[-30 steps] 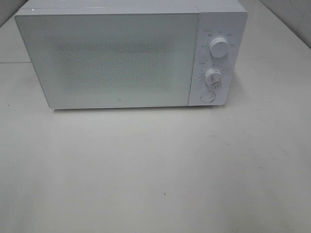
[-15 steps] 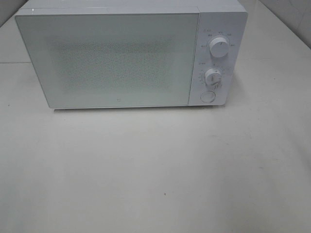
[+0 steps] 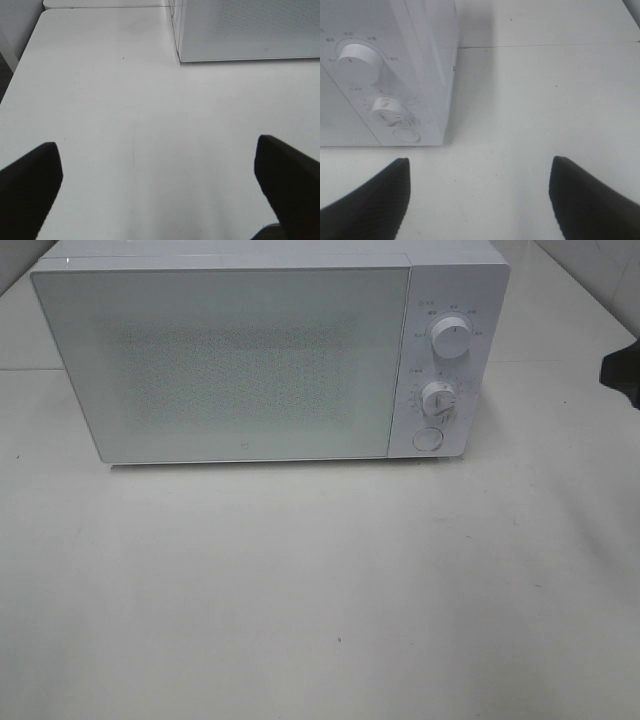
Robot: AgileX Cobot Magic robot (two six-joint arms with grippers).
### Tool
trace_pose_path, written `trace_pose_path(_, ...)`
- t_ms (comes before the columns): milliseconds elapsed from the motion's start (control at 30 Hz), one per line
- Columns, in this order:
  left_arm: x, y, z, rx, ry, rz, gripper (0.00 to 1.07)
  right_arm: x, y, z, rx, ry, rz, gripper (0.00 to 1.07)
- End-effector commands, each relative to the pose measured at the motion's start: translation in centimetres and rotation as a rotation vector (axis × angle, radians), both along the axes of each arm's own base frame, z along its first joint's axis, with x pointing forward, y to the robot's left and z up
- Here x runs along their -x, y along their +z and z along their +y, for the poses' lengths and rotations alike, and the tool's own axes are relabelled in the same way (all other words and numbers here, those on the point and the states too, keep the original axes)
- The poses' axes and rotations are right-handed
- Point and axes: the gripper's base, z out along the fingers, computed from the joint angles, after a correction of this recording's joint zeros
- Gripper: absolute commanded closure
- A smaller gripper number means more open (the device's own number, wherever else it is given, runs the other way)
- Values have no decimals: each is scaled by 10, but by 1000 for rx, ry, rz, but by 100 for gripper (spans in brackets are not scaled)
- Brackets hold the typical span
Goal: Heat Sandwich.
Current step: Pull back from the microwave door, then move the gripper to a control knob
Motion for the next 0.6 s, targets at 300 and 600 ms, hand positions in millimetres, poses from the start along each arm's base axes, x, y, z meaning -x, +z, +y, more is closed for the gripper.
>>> trace_pose_path(300, 1, -1, 0, 8, 3, -18, 7, -23, -8, 27, 49, 132, -164, 34)
trace_pose_path(600, 1, -1, 0, 8, 3, -18, 7, -11, -42, 42, 26, 111, -283, 34)
